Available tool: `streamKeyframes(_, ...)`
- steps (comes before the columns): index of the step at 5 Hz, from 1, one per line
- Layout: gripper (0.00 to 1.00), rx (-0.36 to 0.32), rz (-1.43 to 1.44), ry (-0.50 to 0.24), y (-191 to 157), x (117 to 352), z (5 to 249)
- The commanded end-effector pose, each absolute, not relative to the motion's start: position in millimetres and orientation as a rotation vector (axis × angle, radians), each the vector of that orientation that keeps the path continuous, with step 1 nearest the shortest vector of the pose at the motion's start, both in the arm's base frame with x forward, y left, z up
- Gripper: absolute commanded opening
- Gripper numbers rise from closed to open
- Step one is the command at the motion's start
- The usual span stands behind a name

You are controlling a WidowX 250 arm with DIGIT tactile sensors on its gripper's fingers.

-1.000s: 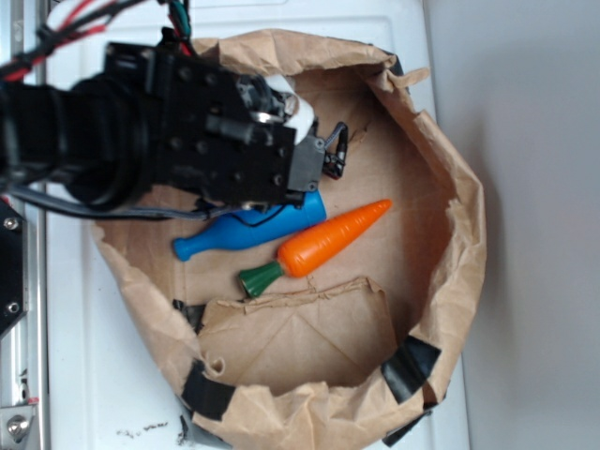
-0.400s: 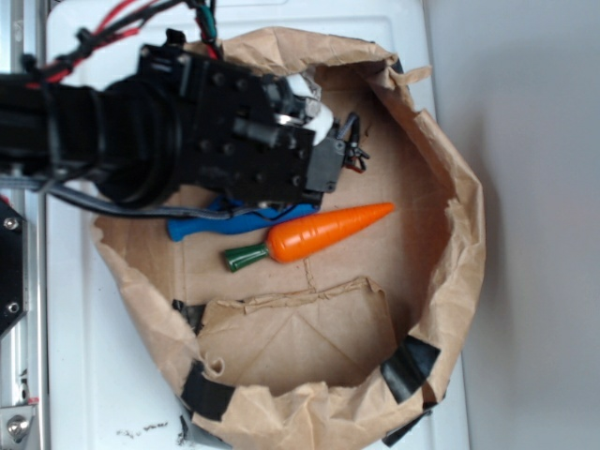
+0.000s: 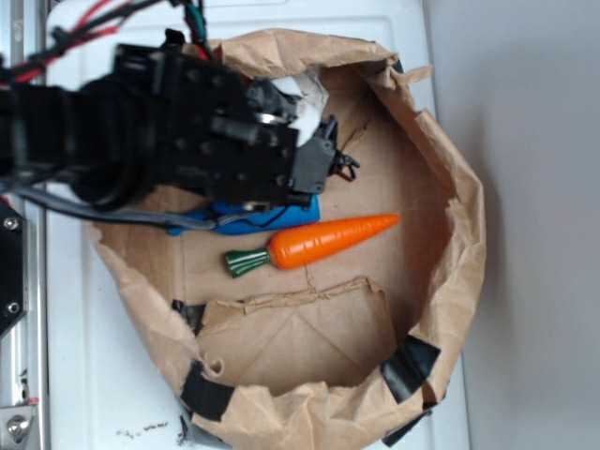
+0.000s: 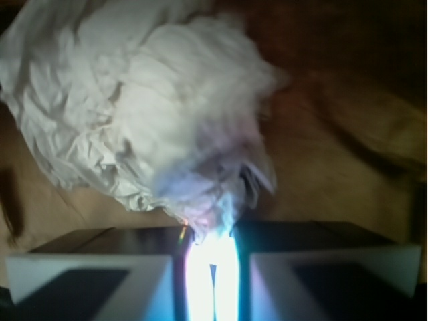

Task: Grab the white paper.

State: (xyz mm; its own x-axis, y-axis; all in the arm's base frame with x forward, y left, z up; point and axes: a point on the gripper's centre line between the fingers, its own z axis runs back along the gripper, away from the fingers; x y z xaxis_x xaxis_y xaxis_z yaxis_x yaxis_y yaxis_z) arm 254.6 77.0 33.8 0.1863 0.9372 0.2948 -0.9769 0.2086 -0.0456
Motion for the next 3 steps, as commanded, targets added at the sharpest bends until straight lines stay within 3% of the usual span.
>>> streamKeyframes(1,0.00,0.081,1.329,-0.316,79,246,74)
streamKeyframes(3,0.00,0.063,1.356,-0.289,86,245,86)
